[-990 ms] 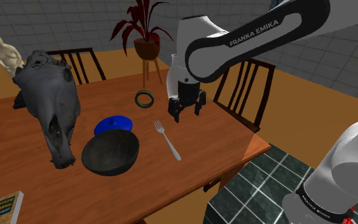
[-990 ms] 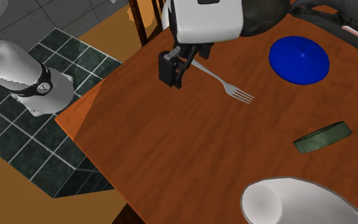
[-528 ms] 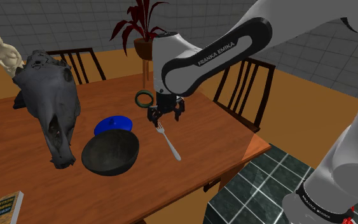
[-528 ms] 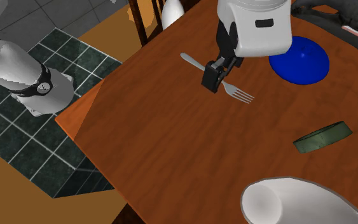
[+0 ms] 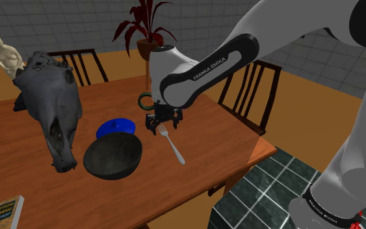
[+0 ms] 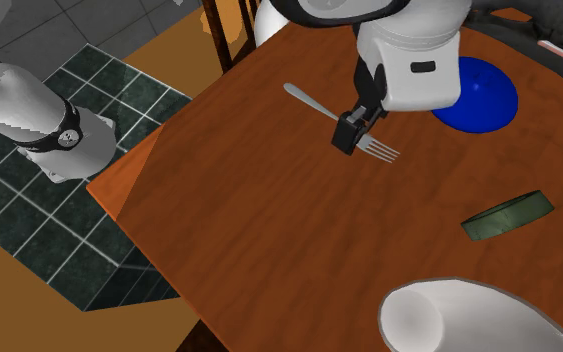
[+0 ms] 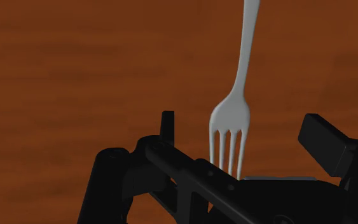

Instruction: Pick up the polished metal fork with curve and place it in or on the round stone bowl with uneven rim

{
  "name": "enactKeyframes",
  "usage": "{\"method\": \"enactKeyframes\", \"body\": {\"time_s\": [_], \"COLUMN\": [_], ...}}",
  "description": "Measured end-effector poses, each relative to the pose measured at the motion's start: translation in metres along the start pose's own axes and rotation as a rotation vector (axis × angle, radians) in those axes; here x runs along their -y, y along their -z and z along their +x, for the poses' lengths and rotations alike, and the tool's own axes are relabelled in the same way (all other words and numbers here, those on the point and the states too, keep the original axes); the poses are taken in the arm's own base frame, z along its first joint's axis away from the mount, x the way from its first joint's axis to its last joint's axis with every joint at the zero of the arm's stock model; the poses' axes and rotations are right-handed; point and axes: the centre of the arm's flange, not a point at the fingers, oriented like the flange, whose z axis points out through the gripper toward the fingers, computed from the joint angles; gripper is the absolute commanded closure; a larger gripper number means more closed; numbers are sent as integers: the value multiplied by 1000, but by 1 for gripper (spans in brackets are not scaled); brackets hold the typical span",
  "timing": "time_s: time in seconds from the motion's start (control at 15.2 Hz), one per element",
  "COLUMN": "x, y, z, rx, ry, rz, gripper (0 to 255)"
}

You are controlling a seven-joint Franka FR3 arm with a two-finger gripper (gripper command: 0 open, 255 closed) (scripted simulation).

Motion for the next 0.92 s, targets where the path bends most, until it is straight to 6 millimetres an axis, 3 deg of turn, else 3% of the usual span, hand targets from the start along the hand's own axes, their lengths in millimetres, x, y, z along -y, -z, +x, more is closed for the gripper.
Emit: {"method": "enactKeyframes", "body": {"time_s": [0.2,0.53,0.59,0.92], "x": [0,1,1,-4], "y": [-13,-15,-15,-10], "z": [0,0,0,3], "rx": [0,0,0,0], "ry": [0,0,0,-8], "rz": [0,0,0,-10], "gripper": [0,0,255,255]}}
